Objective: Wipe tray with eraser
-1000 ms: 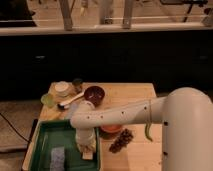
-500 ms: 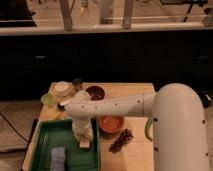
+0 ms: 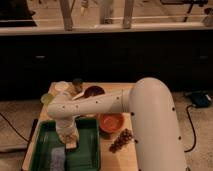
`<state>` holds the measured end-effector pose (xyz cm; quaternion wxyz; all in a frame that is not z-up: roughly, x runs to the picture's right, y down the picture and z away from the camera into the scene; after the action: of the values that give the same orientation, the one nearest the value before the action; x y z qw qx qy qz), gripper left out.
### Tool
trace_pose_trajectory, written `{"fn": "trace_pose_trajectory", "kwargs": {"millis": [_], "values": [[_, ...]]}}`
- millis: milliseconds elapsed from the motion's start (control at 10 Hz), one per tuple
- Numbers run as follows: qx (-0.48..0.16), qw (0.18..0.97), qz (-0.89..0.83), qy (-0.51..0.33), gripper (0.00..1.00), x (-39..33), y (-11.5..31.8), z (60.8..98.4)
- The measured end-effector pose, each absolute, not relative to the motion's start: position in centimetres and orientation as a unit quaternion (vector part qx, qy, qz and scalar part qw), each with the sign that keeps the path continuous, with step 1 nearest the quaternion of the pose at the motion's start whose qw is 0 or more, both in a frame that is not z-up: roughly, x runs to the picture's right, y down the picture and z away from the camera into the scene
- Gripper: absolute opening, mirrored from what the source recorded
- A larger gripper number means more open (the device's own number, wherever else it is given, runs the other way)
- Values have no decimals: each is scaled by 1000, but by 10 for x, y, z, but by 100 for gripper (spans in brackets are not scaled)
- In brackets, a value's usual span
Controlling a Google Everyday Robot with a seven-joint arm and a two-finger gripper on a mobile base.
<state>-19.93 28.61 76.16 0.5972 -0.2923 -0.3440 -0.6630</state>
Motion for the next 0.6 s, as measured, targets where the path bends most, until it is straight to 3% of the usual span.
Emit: {"fn": "trace_pose_trajectory", "kwargs": {"millis": [600], "values": [[-307,602,-640,-366,0,-161,341,740]]}}
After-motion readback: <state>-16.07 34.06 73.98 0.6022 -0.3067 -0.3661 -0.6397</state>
